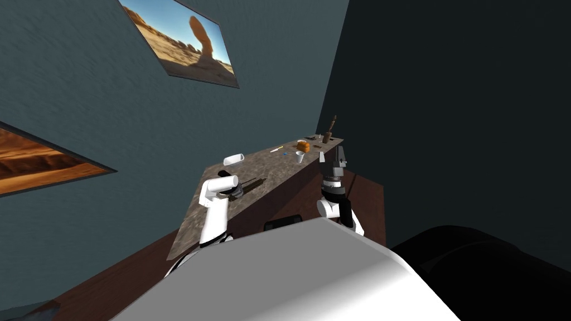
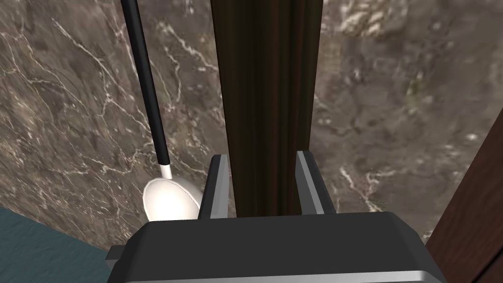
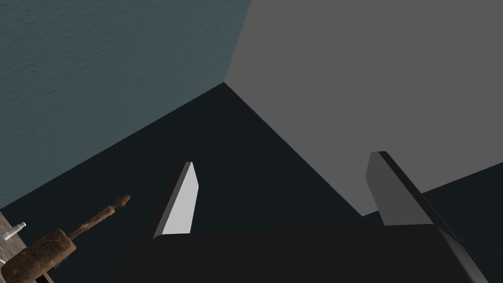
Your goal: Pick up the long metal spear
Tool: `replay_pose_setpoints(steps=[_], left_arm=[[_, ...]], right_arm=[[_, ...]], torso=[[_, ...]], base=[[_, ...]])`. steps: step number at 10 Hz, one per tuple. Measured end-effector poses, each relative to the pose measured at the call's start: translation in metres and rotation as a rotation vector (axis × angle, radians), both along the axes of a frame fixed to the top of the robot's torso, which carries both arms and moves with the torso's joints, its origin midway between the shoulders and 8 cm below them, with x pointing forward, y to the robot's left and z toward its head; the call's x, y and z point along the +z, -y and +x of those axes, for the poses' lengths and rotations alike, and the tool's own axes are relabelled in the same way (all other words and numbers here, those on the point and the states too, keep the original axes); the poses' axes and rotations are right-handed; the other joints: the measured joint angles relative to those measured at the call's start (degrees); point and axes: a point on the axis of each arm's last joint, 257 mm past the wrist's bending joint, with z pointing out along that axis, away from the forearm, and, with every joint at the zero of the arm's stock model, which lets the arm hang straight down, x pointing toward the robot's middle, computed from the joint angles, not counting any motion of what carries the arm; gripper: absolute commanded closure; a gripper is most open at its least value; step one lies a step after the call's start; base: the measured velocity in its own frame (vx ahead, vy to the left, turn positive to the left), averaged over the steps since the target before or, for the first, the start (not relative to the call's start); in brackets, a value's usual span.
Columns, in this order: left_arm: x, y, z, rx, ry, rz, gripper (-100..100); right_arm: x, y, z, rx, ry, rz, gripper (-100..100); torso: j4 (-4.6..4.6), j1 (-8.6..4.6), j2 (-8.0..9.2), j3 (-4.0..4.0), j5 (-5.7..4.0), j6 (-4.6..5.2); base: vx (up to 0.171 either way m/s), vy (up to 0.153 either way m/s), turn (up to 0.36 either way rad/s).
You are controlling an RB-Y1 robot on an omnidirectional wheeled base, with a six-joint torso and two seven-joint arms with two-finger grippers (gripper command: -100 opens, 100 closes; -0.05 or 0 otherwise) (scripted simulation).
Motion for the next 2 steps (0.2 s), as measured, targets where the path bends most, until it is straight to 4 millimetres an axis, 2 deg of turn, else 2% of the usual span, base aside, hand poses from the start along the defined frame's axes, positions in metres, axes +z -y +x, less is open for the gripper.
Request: replay_pose_setpoints(steps=[1, 2], left_arm=[[0.0047, 0.001, -0.0017, 0.002, 0.0, 0.0, 100], [0.0051, 0.0013, -0.0024, 0.002, -0.002, 0.0, 0]], right_arm=[[0.0, 0.0, 0.0, 0.0, 0.0, 0.0, 0], [0.0, 0.0, 0.0, 0.0, 0.0, 0.0, 0]], torso=[[0.01, -0.02, 0.02, 0.02, -0.01, -0.01], [0.0, -0.01, -0.01, 0.0, 0.0, -0.02]], base=[[-0.006, 0.0, -0.003], [0.0, 0.0, 0.0]])
